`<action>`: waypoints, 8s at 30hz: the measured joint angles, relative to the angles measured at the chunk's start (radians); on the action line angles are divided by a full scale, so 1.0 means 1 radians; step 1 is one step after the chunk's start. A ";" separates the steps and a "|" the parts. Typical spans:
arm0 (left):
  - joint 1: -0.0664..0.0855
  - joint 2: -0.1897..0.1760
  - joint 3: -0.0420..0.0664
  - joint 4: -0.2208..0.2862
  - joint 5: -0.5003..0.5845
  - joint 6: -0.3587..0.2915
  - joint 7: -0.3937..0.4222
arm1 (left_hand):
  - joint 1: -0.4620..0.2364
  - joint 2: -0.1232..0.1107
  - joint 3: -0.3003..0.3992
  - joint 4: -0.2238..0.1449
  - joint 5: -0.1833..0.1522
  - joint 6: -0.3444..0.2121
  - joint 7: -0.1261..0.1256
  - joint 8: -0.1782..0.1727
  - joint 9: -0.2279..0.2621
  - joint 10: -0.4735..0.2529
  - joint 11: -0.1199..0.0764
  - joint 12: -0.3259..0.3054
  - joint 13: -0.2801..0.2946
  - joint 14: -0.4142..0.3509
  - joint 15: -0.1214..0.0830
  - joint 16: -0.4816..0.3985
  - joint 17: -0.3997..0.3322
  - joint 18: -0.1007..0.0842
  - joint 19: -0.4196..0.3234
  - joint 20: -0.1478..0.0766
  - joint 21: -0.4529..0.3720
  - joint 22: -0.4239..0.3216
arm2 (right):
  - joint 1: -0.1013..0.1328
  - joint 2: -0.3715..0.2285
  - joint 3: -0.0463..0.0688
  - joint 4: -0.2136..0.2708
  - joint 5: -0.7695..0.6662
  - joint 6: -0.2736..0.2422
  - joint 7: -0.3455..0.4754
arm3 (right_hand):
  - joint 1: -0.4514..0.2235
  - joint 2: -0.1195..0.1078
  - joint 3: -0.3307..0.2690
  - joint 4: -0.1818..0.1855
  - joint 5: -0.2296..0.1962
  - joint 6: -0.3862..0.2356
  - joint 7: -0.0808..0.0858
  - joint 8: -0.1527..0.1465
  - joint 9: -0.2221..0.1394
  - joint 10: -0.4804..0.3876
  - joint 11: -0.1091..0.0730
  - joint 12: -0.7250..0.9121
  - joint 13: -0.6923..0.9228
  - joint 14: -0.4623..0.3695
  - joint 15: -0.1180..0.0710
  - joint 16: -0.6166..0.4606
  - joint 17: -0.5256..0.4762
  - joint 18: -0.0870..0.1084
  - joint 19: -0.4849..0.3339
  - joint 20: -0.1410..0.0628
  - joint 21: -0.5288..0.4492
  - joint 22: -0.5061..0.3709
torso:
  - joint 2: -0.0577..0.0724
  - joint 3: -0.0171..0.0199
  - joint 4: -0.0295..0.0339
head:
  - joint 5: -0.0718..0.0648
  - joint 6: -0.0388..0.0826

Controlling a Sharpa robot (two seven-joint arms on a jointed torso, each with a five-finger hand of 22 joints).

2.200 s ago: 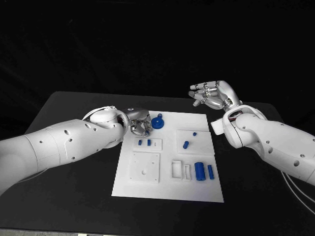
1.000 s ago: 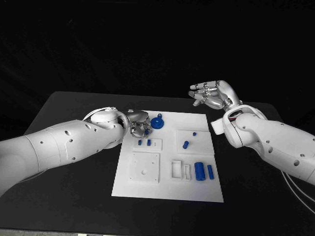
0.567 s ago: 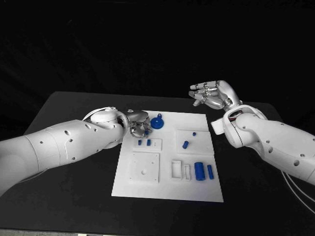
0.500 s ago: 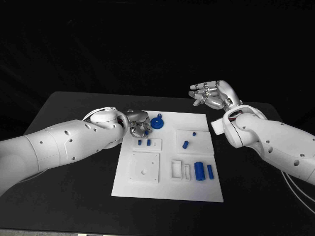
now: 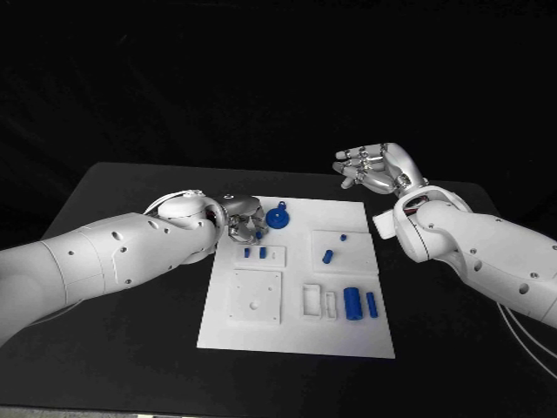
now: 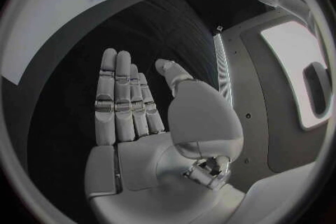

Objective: Assemble the parts on the task board

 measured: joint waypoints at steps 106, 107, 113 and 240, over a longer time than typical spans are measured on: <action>0.020 -0.191 0.058 0.083 1.068 -0.127 0.321 | -0.049 0.042 0.011 0.056 -0.066 0.009 0.062 -0.004 0.000 0.105 0.005 0.000 0.001 -0.082 0.093 -1.027 -0.219 -0.040 -0.171 0.096 -0.318 -0.844 | -0.046 0.004 -0.029 -0.010 -0.875 0.428 -0.402 | 0.032 -0.060 0.336 -0.087 -0.366 0.138 -0.033 -0.003 0.002 0.055 -0.043 -0.003 0.001 0.142 -0.056 0.361 0.341 0.038 0.064 -0.064 0.370 0.784 | 0.001 -0.0011 0.0007 | -0.037 0.014; 0.020 -0.191 0.058 0.083 1.068 -0.127 0.321 | -0.049 0.042 0.011 0.056 -0.066 0.009 0.062 -0.004 0.000 0.105 0.005 0.000 0.001 -0.082 0.093 -1.027 -0.219 -0.040 -0.171 0.096 -0.318 -0.844 | -0.045 0.005 -0.030 -0.010 -0.877 0.428 -0.403 | 0.040 -0.052 0.346 -0.091 -0.378 0.146 -0.036 -0.003 0.003 0.062 -0.043 -0.003 0.001 0.143 -0.057 0.361 0.342 0.038 0.064 -0.064 0.370 0.786 | 0.001 -0.0012 0.0007 | -0.037 0.013; 0.020 -0.191 0.058 0.083 1.068 -0.127 0.322 | -0.049 0.042 0.011 0.056 -0.067 0.009 0.062 -0.004 0.000 0.105 0.004 0.000 0.001 -0.082 0.093 -1.027 -0.220 -0.040 -0.171 0.096 -0.318 -0.847 | -0.042 0.010 -0.037 -0.012 -0.898 0.424 -0.412 | 0.054 -0.038 0.374 -0.109 -0.408 0.201 -0.046 -0.006 0.003 0.117 -0.059 -0.008 -0.001 0.148 -0.067 0.367 0.345 0.031 0.075 -0.071 0.396 0.818 | 0.001 -0.0010 0.0006 | -0.036 0.012; 0.020 -0.160 0.059 0.108 1.193 -0.259 0.352 | -0.071 0.048 0.037 0.044 -0.012 -0.002 0.066 -0.004 0.000 0.099 0.005 0.000 0.001 -0.086 0.097 -1.027 -0.219 -0.040 -0.173 0.098 -0.310 -0.835 | -0.135 0.152 -0.138 0.195 -1.030 0.297 -0.359 | 0.035 -0.041 0.447 -0.155 -0.334 0.257 -0.064 -0.006 0.005 0.170 -0.070 -0.010 0.002 0.154 -0.082 0.371 0.350 -0.001 0.105 -0.091 0.389 1.008 | -0.002 -0.0104 -0.0027 | 0.108 -0.005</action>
